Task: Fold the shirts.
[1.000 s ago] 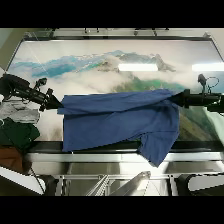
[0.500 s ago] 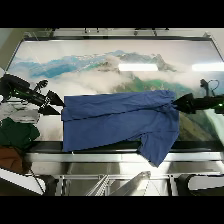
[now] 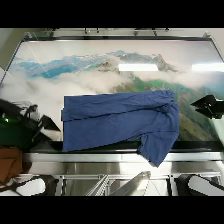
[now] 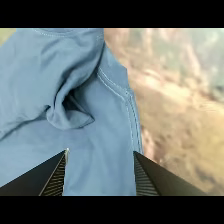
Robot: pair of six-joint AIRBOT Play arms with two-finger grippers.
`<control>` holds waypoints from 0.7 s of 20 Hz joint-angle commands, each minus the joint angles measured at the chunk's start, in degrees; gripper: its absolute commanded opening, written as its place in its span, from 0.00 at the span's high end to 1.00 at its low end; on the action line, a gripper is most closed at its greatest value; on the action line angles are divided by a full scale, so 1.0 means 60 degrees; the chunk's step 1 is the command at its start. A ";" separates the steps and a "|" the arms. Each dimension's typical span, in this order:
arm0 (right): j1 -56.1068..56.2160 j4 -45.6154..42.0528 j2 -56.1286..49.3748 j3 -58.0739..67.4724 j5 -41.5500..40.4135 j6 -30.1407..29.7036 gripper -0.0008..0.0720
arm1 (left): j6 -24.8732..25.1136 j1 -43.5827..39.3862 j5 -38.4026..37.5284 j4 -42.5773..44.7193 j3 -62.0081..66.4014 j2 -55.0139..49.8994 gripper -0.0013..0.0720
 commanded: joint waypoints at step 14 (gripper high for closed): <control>-0.0204 -0.1818 0.1796 -0.1654 0.0889 0.2652 0.35 | 0.1668 -0.1770 -0.2310 -0.1887 -0.1359 -0.0907 0.95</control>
